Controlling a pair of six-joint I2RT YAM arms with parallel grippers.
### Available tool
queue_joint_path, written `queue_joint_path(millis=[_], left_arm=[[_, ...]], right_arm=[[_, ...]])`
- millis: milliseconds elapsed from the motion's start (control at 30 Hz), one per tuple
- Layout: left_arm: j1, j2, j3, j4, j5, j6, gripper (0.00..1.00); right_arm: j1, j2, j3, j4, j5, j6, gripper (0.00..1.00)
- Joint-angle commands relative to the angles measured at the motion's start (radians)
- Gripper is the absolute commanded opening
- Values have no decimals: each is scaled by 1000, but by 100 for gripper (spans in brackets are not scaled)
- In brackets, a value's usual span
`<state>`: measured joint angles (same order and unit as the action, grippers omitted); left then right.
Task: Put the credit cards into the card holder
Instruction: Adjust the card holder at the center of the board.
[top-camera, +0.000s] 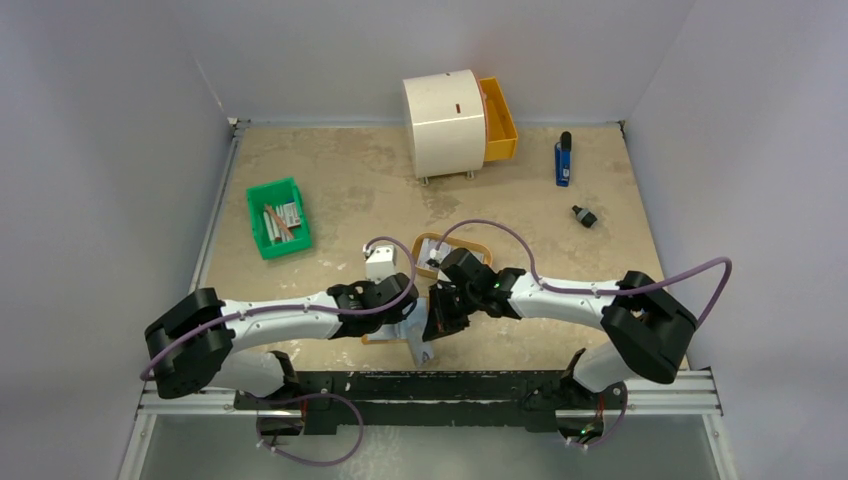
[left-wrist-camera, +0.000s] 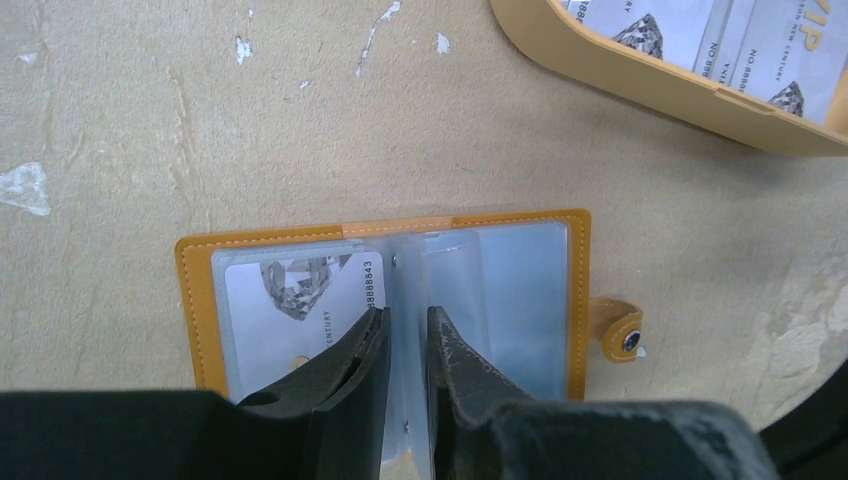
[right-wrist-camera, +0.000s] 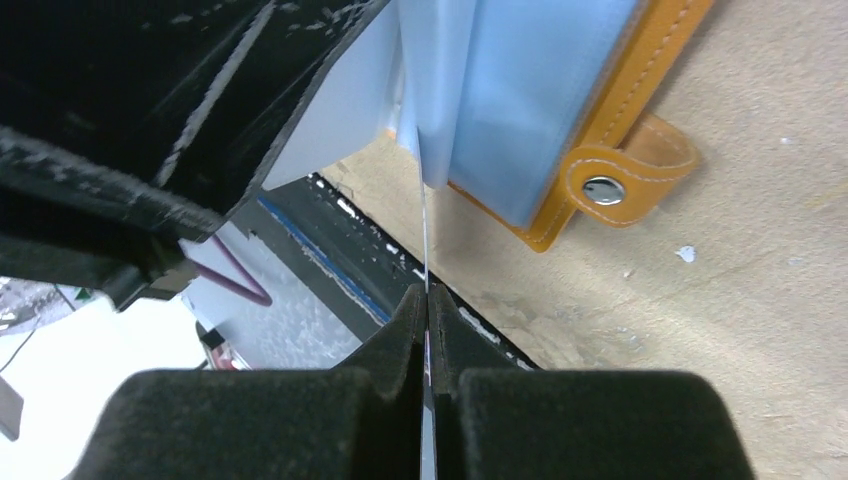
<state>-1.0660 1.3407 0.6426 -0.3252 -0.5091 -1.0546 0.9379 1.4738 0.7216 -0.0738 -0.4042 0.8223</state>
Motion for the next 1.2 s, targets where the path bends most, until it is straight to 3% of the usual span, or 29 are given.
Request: queue_joint_path(millis=[0,200,400,700,1167], left_arm=[[6,-54,18,-19,-26,2,20],[6,-81,14,-60,-48,-5,18],[7,-68,19,-138,-113,-20,7],[6,-78,-30,-143,-138,-51,5],[7,-87,-75,-127,-149,-82,4]], right_arm=[[6,-19,26,-22,68,33,0],[6,-35,25,-37,97,41,0],[6,-61,28,-55,106,43,0],[11,-146,107,-80,59,10,0],[3,121,236,-13,32,-40,0]])
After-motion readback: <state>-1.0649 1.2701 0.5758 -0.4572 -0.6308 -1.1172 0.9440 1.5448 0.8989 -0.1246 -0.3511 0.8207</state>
